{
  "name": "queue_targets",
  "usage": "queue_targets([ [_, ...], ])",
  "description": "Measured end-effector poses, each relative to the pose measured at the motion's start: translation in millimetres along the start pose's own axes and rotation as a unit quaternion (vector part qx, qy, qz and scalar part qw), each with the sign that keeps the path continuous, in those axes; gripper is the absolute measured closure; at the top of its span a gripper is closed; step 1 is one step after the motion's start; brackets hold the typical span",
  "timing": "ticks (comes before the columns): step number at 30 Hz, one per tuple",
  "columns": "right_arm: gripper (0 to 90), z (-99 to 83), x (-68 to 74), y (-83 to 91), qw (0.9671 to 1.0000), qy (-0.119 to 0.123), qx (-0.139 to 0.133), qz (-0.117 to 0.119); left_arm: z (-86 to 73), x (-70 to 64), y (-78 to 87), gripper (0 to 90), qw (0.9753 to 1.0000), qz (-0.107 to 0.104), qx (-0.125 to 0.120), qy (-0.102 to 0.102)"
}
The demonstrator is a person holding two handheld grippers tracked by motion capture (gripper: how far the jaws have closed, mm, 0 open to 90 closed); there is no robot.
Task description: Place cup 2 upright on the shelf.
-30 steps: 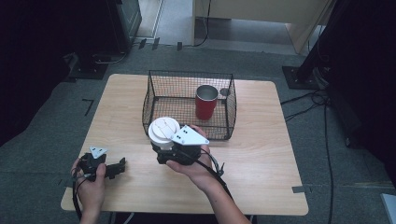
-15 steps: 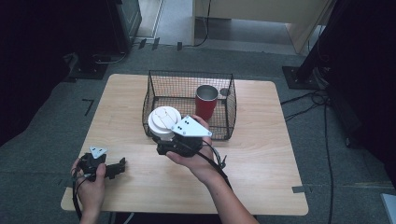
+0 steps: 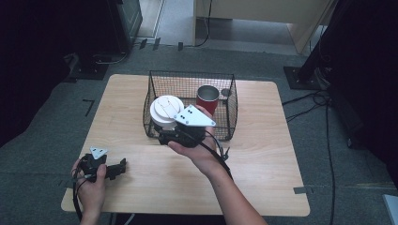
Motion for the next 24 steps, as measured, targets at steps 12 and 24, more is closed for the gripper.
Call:
queue_targets([
  [12,16.2,18.2,-8.1,-5.9,0.9999,0.006,-0.008,-0.007,0.0,-0.1,0.0,0.1,1.0,0.0,0.0,0.001],
  [24,16.2,35.5,-17.1,-14.7,0.9995,0.008,-0.023,-0.02,0.0,0.0,0.0,0.1,1.0,0.0,0.0,0.0],
])
Point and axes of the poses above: each handheld gripper's, and its own axes: y roughly backward along the jaws, z roughly out of its top, x roughly to its left, the point moved 3 cm from there along -y, roughly forward along the jaws, and after that the axes turned 8 degrees about z, right-handed, at the moved point
